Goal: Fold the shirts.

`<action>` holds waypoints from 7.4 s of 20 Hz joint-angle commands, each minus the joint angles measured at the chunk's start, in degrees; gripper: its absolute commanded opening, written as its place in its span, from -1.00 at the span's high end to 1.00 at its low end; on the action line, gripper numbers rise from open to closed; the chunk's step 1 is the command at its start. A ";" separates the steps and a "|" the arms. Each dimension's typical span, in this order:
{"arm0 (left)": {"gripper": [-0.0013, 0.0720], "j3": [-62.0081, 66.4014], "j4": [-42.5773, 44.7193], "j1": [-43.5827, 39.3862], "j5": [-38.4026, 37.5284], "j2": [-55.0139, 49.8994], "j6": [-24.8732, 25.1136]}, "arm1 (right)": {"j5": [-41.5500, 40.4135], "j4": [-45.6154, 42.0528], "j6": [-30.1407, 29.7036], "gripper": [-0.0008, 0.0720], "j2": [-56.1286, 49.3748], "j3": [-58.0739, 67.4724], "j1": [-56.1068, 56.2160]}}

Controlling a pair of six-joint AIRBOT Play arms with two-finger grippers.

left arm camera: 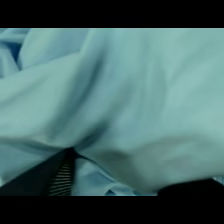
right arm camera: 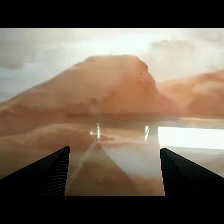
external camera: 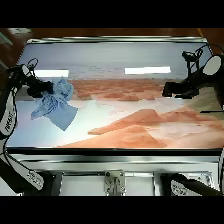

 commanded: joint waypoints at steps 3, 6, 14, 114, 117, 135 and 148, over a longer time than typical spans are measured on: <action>0.87 0.74 -0.63 -1.73 -1.79 0.48 5.01 | -0.96 0.22 -0.15 -0.91 -0.04 -0.02 0.02; 0.87 1.14 -0.63 -4.59 -1.09 10.95 9.40 | -3.50 -2.54 -1.55 -0.91 -0.02 0.00 0.02; 0.87 2.75 -2.80 -28.20 1.68 52.22 4.17 | -3.08 -2.27 -5.01 -0.90 9.35 7.76 0.02; 0.87 -52.39 -46.12 -14.36 -6.73 72.78 15.80 | -9.94 32.28 -11.43 0.81 7.28 14.45 -3.74; 0.87 -61.13 -52.61 -21.00 5.49 72.78 9.94 | -12.31 35.04 -9.73 0.81 -7.63 14.45 -0.04; 0.87 -64.89 -54.66 -34.36 37.68 71.49 22.64 | 9.90 19.78 -7.21 -0.78 0.63 -18.99 -16.70; 0.87 -64.89 -54.69 -34.36 38.18 71.49 24.33 | -16.87 37.09 -9.33 -0.78 6.27 -56.92 -10.25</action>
